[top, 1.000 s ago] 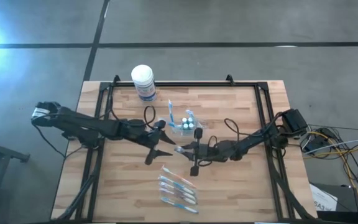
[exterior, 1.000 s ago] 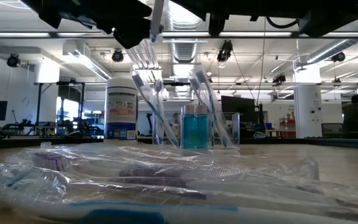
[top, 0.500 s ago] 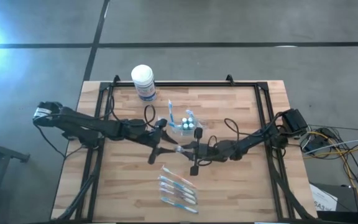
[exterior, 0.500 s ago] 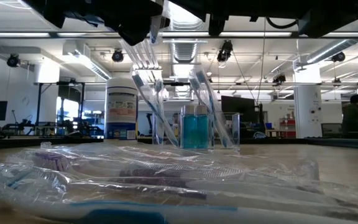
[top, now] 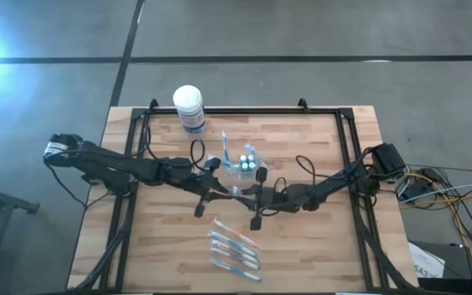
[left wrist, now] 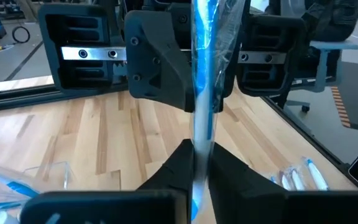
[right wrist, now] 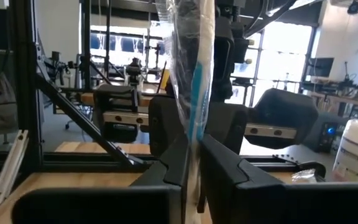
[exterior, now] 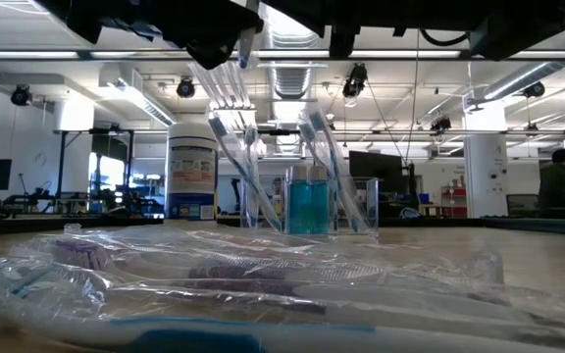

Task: Pick & Place toothbrushing station
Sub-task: Put the blue toothbrush in the transparent organizer

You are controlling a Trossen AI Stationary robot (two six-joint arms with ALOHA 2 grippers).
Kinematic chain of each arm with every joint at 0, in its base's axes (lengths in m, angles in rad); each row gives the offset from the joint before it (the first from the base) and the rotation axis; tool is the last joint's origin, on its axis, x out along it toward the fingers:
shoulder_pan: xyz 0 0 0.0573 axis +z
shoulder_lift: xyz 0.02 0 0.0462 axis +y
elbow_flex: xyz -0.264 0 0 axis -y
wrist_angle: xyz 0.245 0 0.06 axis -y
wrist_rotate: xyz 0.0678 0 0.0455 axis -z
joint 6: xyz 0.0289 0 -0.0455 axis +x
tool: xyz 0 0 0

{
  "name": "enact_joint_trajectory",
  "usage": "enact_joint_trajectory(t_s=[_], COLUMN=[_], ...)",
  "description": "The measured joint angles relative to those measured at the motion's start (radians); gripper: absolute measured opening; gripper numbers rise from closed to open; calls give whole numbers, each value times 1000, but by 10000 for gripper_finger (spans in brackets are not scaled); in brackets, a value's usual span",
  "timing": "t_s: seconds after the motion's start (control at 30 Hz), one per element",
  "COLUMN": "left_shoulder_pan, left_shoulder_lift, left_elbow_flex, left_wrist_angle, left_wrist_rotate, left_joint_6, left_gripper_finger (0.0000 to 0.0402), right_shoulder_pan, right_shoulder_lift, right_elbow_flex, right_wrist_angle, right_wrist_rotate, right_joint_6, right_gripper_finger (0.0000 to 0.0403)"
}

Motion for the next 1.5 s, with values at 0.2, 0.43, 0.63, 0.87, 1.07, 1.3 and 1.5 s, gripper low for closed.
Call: enact_joint_trajectory(t_s=[0.2, 0.43, 0.63, 0.87, 1.07, 1.3, 1.5], left_shoulder_pan=[1, 1, 1, 1, 0, 1, 2], left_shoulder_lift=[0, 0, 0, 0, 1, -4, -99], left_elbow_flex=[0, -1, -3, -3, -4, -4, 1], left_wrist_angle=[-10, -51, -61, -74, -78, -85, -173], left_wrist_rotate=[-12, -48, -56, -53, -50, -53, -42], left_joint_6=[19, 23, 24, 26, 41, 14, -1], left_gripper_finger=[25, 25, 25, 25, 25, 54, 141], right_shoulder_pan=[3, 3, 3, 2, 2, 2, 8], right_shoulder_lift=[0, -11, -20, -19, -14, -29, -120], right_elbow_flex=[0, 0, 12, 15, 15, 15, 6], right_wrist_angle=[0, 8, 11, 3, 4, -41, -236], right_wrist_rotate=[-4, -7, -6, -4, 2, -2, 13], right_joint_6=[15, 46, 70, 73, 39, 36, 50], right_gripper_finger=[88, 156, 177, 134, 34, 17, 16])
